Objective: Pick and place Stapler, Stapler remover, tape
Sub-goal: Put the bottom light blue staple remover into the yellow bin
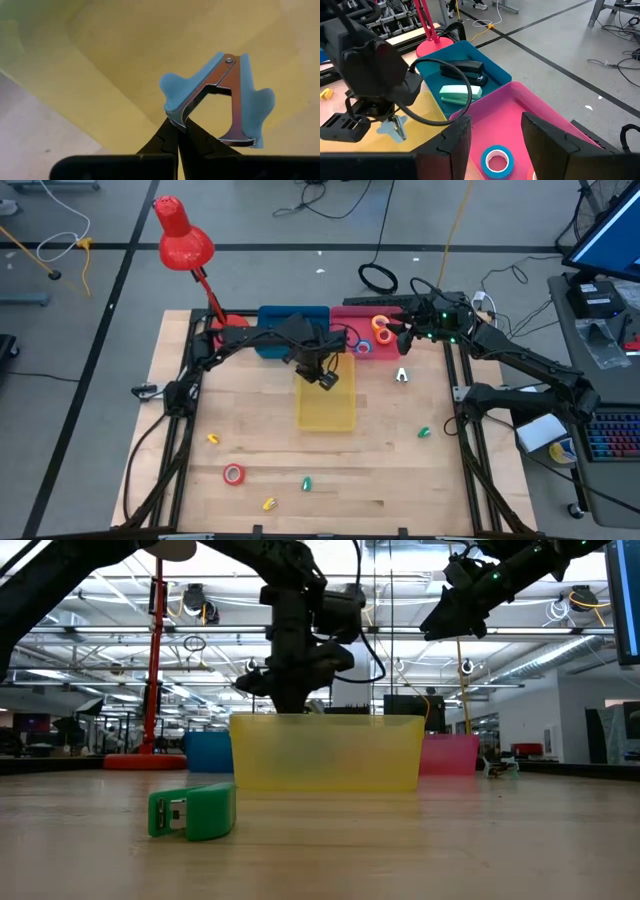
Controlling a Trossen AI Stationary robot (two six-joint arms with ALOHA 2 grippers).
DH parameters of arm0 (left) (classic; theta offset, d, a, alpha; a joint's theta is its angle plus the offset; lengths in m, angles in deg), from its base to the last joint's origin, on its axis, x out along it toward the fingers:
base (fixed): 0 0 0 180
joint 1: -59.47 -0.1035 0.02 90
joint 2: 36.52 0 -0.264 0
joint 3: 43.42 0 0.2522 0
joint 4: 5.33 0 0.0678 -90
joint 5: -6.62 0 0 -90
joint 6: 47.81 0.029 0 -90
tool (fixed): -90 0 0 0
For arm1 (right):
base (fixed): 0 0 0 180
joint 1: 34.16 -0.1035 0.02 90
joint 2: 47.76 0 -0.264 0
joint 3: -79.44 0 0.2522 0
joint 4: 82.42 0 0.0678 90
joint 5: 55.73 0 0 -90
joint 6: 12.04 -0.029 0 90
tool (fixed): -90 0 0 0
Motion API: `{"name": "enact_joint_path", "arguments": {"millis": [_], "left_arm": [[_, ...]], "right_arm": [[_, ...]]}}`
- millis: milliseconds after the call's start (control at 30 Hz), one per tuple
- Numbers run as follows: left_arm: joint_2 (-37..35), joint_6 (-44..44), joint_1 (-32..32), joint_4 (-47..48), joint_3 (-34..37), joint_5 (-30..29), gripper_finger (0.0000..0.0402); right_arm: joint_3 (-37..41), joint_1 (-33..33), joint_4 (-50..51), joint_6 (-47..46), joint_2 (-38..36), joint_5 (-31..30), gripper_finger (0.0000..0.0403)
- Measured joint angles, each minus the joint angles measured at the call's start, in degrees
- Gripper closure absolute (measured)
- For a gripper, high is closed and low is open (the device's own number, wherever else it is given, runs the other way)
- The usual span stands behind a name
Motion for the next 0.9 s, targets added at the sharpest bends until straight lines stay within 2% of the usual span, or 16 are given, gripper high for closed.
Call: {"name": "enact_joint_path", "arguments": {"millis": [367,600,900], "left_arm": [[0.1,-3.6,1.4,-4.5,0.0,1.3,0.0401],[3.2,-4.2,1.8,-6.6,0.0,3.9,0.0401],[4.0,-1.8,2.0,-8.4,0.0,2.2,0.0401]], "right_arm": [[0.0,0.0,-0.2,0.0,0.0,0.0,0.0238],[0.0,0.0,-0.2,-0.2,0.0,-0.1,0.0238],[0.0,0.0,-0.2,-0.2,0.0,-0.2,0.0238]]}}
